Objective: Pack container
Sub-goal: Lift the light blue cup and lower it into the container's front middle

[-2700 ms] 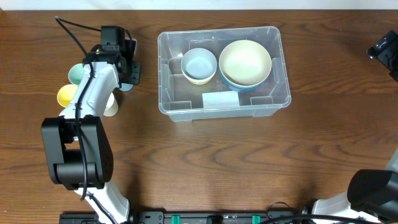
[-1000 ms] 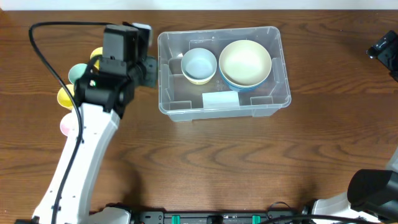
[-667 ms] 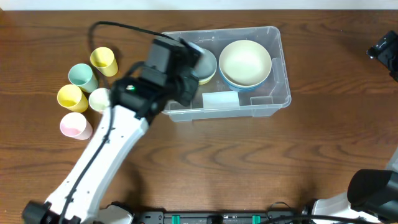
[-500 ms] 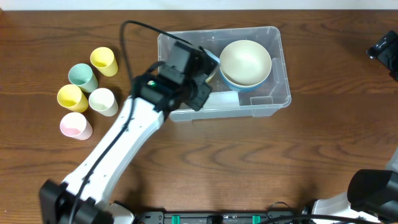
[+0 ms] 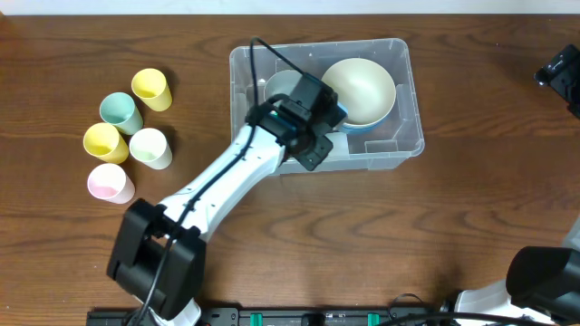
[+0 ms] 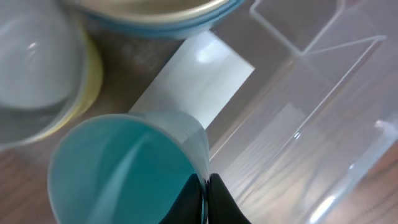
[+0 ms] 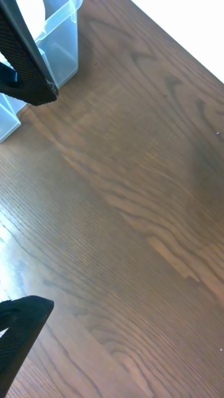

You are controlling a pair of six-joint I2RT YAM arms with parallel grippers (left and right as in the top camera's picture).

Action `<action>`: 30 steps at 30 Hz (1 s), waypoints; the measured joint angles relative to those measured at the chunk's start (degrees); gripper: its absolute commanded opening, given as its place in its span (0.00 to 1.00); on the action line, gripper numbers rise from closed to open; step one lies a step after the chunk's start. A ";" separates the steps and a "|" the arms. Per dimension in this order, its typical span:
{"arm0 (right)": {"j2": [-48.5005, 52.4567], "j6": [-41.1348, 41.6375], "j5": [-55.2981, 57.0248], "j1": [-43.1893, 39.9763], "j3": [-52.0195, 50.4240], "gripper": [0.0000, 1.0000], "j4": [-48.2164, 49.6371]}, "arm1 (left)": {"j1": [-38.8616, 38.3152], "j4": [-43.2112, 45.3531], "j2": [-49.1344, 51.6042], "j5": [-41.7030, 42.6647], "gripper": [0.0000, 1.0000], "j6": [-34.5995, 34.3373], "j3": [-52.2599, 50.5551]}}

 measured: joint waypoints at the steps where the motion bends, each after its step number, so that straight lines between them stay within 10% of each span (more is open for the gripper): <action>1: 0.00 0.02 0.00 0.00 0.00 0.99 -0.02 | -0.39 0.76 0.28 0.00 0.06 0.04 0.00; 20: 0.00 0.00 0.00 0.00 0.00 0.99 -0.02 | -1.55 7.96 5.18 0.00 0.06 1.70 0.00; 25: 0.00 0.00 0.00 0.00 0.00 0.99 0.00 | -1.44 8.35 5.51 -0.09 0.63 2.01 0.02; 30: 0.00 0.00 0.00 0.00 0.00 0.99 0.00 | -1.62 8.44 5.51 0.00 0.72 1.88 0.02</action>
